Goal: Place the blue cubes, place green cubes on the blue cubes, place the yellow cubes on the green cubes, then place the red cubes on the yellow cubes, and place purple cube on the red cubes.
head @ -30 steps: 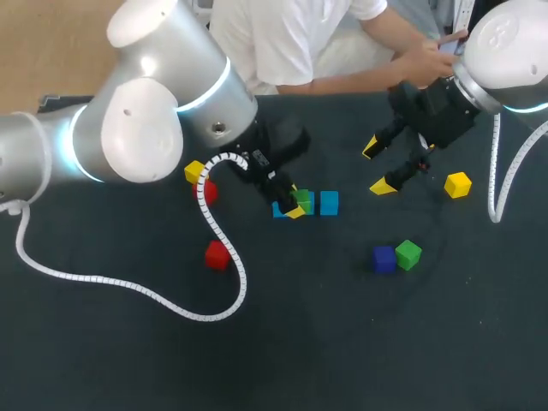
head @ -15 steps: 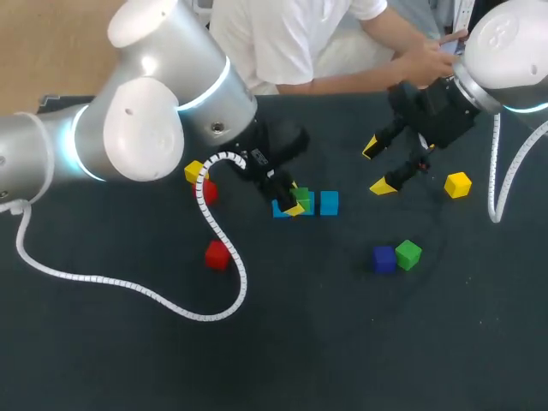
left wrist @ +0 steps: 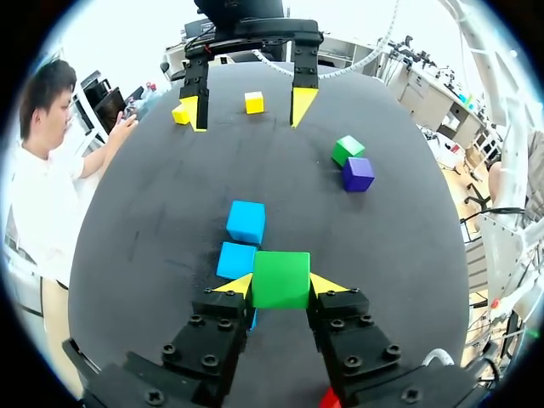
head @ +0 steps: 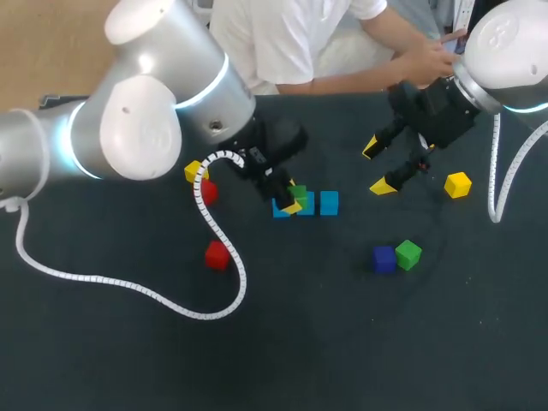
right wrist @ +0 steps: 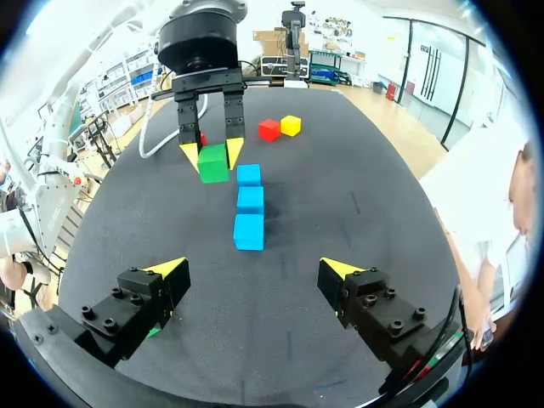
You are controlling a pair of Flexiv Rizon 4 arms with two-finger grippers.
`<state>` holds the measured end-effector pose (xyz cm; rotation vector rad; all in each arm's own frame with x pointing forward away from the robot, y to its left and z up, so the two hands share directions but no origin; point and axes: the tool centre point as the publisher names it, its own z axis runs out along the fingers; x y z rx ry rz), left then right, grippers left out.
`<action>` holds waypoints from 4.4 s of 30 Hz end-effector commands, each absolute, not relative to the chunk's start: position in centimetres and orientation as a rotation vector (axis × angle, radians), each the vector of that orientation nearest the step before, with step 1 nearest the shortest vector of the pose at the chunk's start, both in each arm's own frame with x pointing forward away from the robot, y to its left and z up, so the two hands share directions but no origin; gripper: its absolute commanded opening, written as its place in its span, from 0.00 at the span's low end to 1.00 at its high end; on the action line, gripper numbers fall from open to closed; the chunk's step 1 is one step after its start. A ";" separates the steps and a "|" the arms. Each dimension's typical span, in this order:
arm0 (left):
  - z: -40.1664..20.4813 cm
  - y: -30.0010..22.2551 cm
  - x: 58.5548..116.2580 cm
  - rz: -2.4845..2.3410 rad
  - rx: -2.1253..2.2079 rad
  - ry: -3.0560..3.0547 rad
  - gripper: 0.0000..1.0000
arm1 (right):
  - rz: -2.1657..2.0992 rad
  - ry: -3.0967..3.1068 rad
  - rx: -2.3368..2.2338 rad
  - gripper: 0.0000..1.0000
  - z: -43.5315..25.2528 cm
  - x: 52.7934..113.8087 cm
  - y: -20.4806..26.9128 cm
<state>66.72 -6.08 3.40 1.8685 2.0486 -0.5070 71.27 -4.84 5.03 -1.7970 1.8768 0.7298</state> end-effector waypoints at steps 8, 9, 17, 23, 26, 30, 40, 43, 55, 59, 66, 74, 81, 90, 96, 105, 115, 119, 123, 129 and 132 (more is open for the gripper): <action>2.8 -6.3 66.7 -0.447 1.867 2.007 0.00 | 0.729 1.875 -1.796 1.00 5.0 71.2 -4.9; 2.8 -6.3 66.7 -0.447 1.868 2.007 0.00 | 0.729 1.875 -1.796 1.00 5.0 71.2 -4.9; 2.8 -6.1 66.7 -0.421 1.867 2.005 0.00 | 0.729 1.875 -1.796 1.00 5.0 71.2 -4.9; 2.8 -6.0 67.1 -0.410 1.871 2.004 0.00 | 0.729 1.875 -1.796 1.00 5.0 71.2 -4.9; 2.8 -6.0 67.3 -0.409 1.870 2.004 0.00 | 0.729 1.875 -1.796 1.00 5.0 71.2 -4.9; 2.7 -6.0 67.5 -0.408 1.868 2.002 0.00 | 0.729 1.875 -1.796 1.00 5.0 71.2 -4.9; 2.6 -6.1 68.0 -0.411 1.864 2.001 0.00 | 0.729 1.875 -1.796 1.00 5.0 71.2 -4.9; 2.6 -6.2 68.2 -0.409 1.865 1.999 0.00 | 0.729 1.875 -1.796 1.00 5.0 71.2 -4.9; 2.2 -6.0 68.0 -0.419 1.870 2.008 0.00 | 0.729 1.875 -1.796 1.00 5.0 71.2 -4.9; 2.1 -5.9 68.0 -0.420 1.866 2.014 0.00 | 0.729 1.875 -1.796 1.00 5.0 71.2 -4.9; 2.4 -6.0 68.6 -0.414 1.866 1.999 0.00 | 0.729 1.875 -1.796 1.00 5.0 71.2 -4.9; 2.1 -5.9 69.2 -0.429 1.873 1.974 0.00 | 0.729 1.875 -1.796 1.00 5.0 71.2 -4.9; 1.9 -5.9 69.4 -0.446 1.882 1.959 0.00 | 0.729 1.875 -1.796 1.00 5.0 71.2 -4.9; 1.8 -5.9 69.5 -0.455 1.889 1.953 0.00 | 0.729 1.875 -1.796 1.00 5.0 71.2 -4.9; 1.7 -5.8 69.5 -0.455 1.892 1.952 0.00 | 0.729 1.875 -1.796 1.00 5.0 71.2 -4.9; 1.6 -6.1 69.7 -0.460 1.896 1.947 0.00 | 0.729 1.875 -1.796 1.00 5.0 71.2 -4.9; 1.5 -6.2 69.8 -0.462 1.898 1.951 0.21 | 0.729 1.875 -1.796 1.00 5.0 71.2 -4.9; 1.4 -6.1 69.8 -0.458 1.897 1.957 0.21 | 0.729 1.875 -1.796 1.00 5.0 71.2 -4.9; 1.4 -6.0 69.7 -0.457 1.891 1.962 0.20 | 0.729 1.875 -1.796 1.00 5.0 71.2 -4.9; 1.4 -6.0 69.6 -0.458 1.883 1.962 0.35 | 0.729 1.875 -1.796 1.00 5.0 71.2 -4.9; 1.4 -6.0 69.6 -0.463 1.870 1.962 0.94 | 0.729 1.875 -1.796 1.00 5.0 71.2 -4.9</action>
